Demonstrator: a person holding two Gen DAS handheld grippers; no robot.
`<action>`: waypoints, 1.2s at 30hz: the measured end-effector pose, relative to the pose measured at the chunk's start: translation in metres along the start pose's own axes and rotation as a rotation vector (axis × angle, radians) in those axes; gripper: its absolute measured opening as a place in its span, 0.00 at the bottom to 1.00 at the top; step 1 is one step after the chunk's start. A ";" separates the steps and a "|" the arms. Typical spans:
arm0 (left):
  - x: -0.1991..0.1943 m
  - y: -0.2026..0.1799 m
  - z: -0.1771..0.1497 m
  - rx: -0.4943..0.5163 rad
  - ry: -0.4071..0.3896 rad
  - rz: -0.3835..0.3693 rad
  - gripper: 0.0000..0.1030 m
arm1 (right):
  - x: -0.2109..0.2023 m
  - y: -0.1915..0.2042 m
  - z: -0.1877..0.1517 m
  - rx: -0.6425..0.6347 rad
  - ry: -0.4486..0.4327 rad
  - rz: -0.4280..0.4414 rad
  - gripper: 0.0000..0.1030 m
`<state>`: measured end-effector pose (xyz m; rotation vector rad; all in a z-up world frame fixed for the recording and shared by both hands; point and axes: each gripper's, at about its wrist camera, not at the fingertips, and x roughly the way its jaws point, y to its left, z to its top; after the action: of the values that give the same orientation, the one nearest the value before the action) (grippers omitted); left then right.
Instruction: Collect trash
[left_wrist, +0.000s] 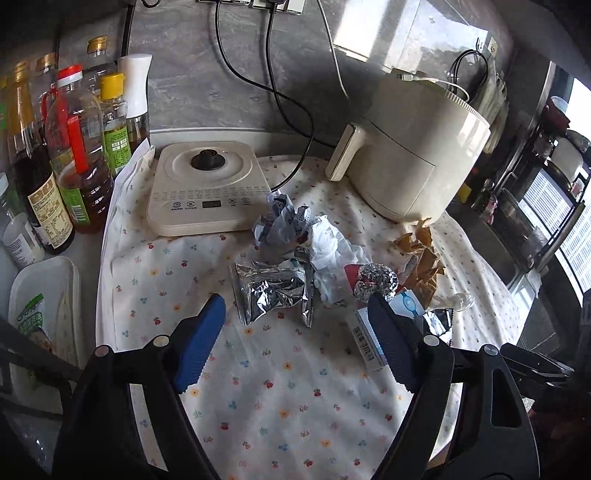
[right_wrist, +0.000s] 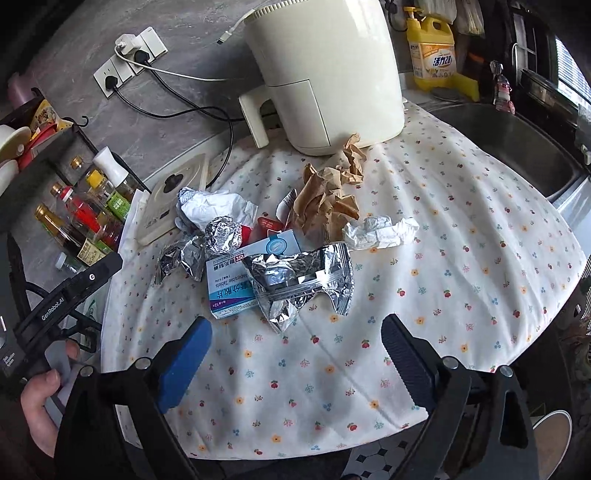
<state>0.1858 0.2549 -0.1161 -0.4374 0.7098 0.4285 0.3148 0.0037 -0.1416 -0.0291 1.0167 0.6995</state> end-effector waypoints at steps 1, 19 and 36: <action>0.010 0.002 0.003 0.001 0.015 0.002 0.77 | 0.008 0.000 0.003 -0.001 0.008 -0.008 0.92; 0.101 0.020 0.008 -0.014 0.159 0.007 0.68 | 0.089 0.006 0.017 -0.049 0.139 -0.062 0.88; 0.010 -0.004 -0.023 -0.107 -0.006 0.081 0.53 | 0.029 -0.004 0.008 -0.142 0.059 0.122 0.70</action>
<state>0.1821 0.2420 -0.1379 -0.5086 0.7025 0.5458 0.3330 0.0184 -0.1613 -0.1128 1.0300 0.8860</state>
